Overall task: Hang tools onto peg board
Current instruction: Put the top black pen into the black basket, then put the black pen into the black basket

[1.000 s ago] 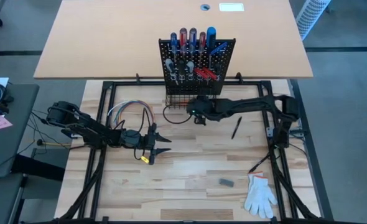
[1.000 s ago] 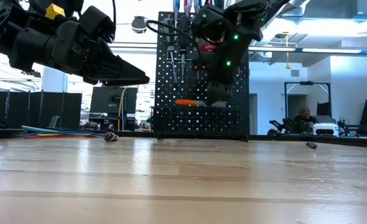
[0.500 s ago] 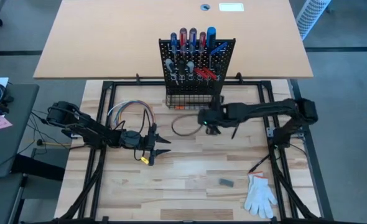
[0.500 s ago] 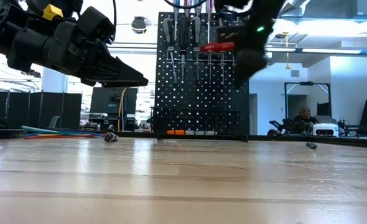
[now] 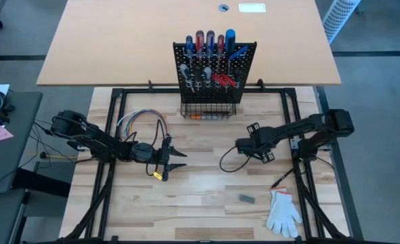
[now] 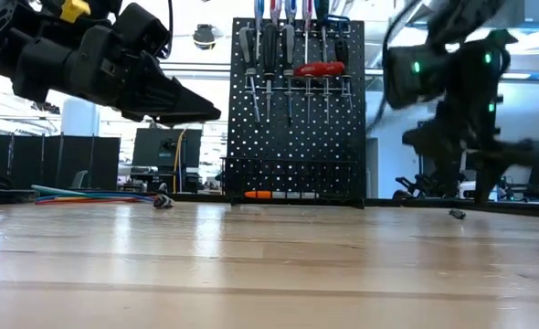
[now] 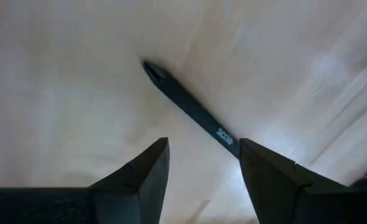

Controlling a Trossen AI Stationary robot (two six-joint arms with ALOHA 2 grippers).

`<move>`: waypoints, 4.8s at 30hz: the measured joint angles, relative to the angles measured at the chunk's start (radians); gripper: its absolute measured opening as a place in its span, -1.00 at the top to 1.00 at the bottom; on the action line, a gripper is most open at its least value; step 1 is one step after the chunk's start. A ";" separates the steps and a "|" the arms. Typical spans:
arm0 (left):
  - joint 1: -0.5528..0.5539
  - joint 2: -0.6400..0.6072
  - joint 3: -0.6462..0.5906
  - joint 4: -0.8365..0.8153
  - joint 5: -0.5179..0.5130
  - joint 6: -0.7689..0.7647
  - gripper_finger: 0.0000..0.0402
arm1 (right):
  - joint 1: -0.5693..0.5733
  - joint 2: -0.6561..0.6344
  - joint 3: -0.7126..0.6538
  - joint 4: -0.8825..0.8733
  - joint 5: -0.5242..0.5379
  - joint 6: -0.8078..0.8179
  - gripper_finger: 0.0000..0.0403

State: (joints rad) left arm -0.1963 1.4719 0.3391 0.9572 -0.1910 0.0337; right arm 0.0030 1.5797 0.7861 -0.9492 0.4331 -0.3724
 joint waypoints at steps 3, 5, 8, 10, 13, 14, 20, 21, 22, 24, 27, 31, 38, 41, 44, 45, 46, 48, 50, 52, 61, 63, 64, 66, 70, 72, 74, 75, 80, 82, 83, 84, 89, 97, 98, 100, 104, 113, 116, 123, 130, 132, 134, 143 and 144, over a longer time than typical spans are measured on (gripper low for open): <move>0.000 0.000 0.004 -0.003 0.000 0.007 0.19 | -0.018 0.049 -0.007 0.037 0.009 -0.016 0.14; 0.000 0.000 0.004 -0.005 0.000 0.007 0.19 | -0.029 0.082 -0.005 0.054 0.009 -0.039 0.24; 0.000 0.000 0.004 -0.008 0.000 0.006 0.19 | -0.048 0.130 -0.002 0.062 0.005 -0.078 0.40; 0.000 0.000 0.004 -0.009 0.000 0.006 0.19 | -0.049 0.152 0.000 0.065 -0.003 -0.082 0.52; 0.000 0.000 0.005 -0.011 0.000 0.006 0.19 | -0.043 0.169 0.015 0.061 -0.032 -0.051 0.74; 0.000 0.000 0.005 -0.011 0.000 0.007 0.19 | -0.039 0.170 0.022 0.059 -0.034 -0.027 0.81; 0.000 0.000 0.006 -0.024 0.000 0.005 0.19 | -0.002 0.130 0.054 0.113 -0.045 0.104 0.92; 0.000 0.000 0.006 -0.026 0.000 0.005 0.19 | 0.008 0.119 0.059 0.155 -0.051 0.118 0.93; 0.000 0.000 0.006 -0.027 0.000 0.004 0.19 | 0.016 0.106 0.066 0.207 -0.060 0.129 0.93; 0.000 0.000 0.006 -0.024 0.000 0.005 0.19 | 0.031 0.076 0.068 0.323 -0.093 0.136 0.94; 0.000 0.000 0.006 -0.025 0.000 0.004 0.19 | 0.049 0.020 0.072 0.447 -0.106 0.106 0.97; 0.000 0.000 0.006 -0.020 0.000 0.004 0.19 | 0.046 -0.056 0.113 0.561 -0.077 0.067 1.00; 0.000 0.000 0.006 -0.022 0.000 0.005 0.19 | 0.019 -0.092 0.196 0.565 -0.123 0.061 0.95; -0.001 0.000 0.006 -0.027 0.000 0.004 0.19 | -0.017 -0.065 0.186 0.577 -0.287 0.080 0.78; -0.007 0.000 0.006 -0.036 0.000 0.000 0.19 | -0.061 -0.020 0.136 0.645 -0.455 0.103 0.53; -0.008 0.000 0.006 -0.041 0.000 0.000 0.19 | -0.075 -0.003 0.114 0.681 -0.495 0.103 0.44; -0.008 0.000 0.006 -0.043 0.000 0.000 0.19 | -0.089 0.015 0.090 0.713 -0.525 0.100 0.34; -0.008 0.000 0.006 -0.051 0.000 0.000 0.19 | -0.117 0.051 0.045 0.787 -0.570 0.088 0.17; -0.008 0.000 0.006 -0.058 0.000 0.000 0.19 | -0.144 0.087 0.004 0.861 -0.571 0.114 0.04; -0.008 0.000 0.006 -0.054 0.000 0.000 0.19 | -0.168 0.117 -0.041 0.960 -0.580 0.139 -0.01; -0.008 0.000 0.006 -0.052 0.000 0.000 0.19 | -0.189 0.210 -0.153 1.182 -0.595 0.157 0.36; -0.008 0.000 0.006 -0.049 0.000 0.000 0.19 | -0.189 0.224 -0.172 1.228 -0.587 0.161 0.55; -0.008 0.000 0.006 -0.048 0.000 0.000 0.19 | -0.189 0.228 -0.179 1.244 -0.585 0.164 0.66; -0.008 0.000 0.006 -0.046 0.000 0.000 0.19 | -0.185 0.239 -0.194 1.296 -0.575 0.189 0.83; -0.008 0.000 0.006 -0.047 0.000 0.000 0.19 | -0.180 0.247 -0.214 1.400 -0.562 0.261 0.90; -0.008 0.000 0.006 -0.048 0.000 0.000 0.19 | -0.175 0.248 -0.220 1.465 -0.558 0.298 0.89; -0.008 0.000 0.006 -0.047 0.000 0.000 0.19 | -0.164 0.246 -0.222 1.545 -0.555 0.309 0.88; -0.008 0.000 0.006 -0.047 0.000 0.000 0.19 | -0.158 0.244 -0.223 1.577 -0.552 0.313 0.88; -0.008 0.000 0.006 -0.048 0.000 0.000 0.19 | -0.124 0.218 -0.199 1.682 -0.553 0.312 0.89; -0.008 0.000 0.006 -0.047 0.000 0.000 0.19 | -0.112 0.195 -0.184 1.689 -0.553 0.312 0.88; -0.008 0.000 0.006 -0.048 0.000 0.000 0.19 | -0.109 0.180 -0.180 1.684 -0.552 0.307 0.87; -0.008 0.000 0.006 -0.048 0.000 0.000 0.19 | -0.104 0.162 -0.174 1.673 -0.538 0.292 0.87; -0.008 0.000 0.006 -0.047 0.000 0.000 0.19 | -0.070 0.031 -0.114 1.587 -0.300 0.123 0.88; -0.008 0.000 0.006 -0.045 0.000 0.000 0.19 | -0.108 -0.011 0.102 1.227 -0.087 -0.234 0.83; -0.008 0.000 0.006 -0.045 0.000 0.000 0.19 | -0.124 0.002 0.124 1.194 -0.087 -0.253 0.82; -0.008 0.000 0.006 -0.046 0.000 0.000 0.19 | -0.156 0.029 0.163 1.157 -0.086 -0.279 0.81; -0.008 0.000 0.006 -0.046 0.000 0.000 0.19 | -0.217 0.067 0.205 1.139 -0.085 -0.291 0.78; -0.008 0.000 0.006 -0.058 0.000 0.000 0.19 | -0.269 0.083 0.213 1.130 -0.085 -0.306 0.46; -0.008 0.000 0.006 -0.059 0.000 0.000 0.19 | -0.254 0.076 0.213 1.119 -0.069 -0.307 0.35; -0.008 0.000 0.006 -0.062 0.000 0.000 0.19 | -0.166 0.075 0.213 1.047 0.062 -0.239 0.26; -0.008 0.000 0.006 -0.067 0.000 0.000 0.19 | 0.013 0.008 0.213 0.727 0.168 -0.056 0.34; -0.008 0.000 0.006 -0.068 0.000 0.000 0.19 | 0.072 -0.022 0.213 0.596 0.168 0.075 0.35; -0.008 0.000 0.006 -0.068 0.000 -0.001 0.19 | 0.130 -0.054 0.213 0.449 0.165 0.224 0.35; -0.007 0.000 0.006 -0.025 0.000 -0.003 0.19 | 0.364 -0.143 0.213 -0.058 -0.277 0.687 -0.05; -0.007 0.000 0.006 -0.022 0.000 -0.004 0.19 | 0.398 -0.139 0.213 -0.102 -0.319 0.689 -0.09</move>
State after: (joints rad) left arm -0.2035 1.4719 0.3450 0.9348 -0.1909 0.0299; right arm 0.4010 1.4409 0.9993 -1.0514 0.1144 0.3170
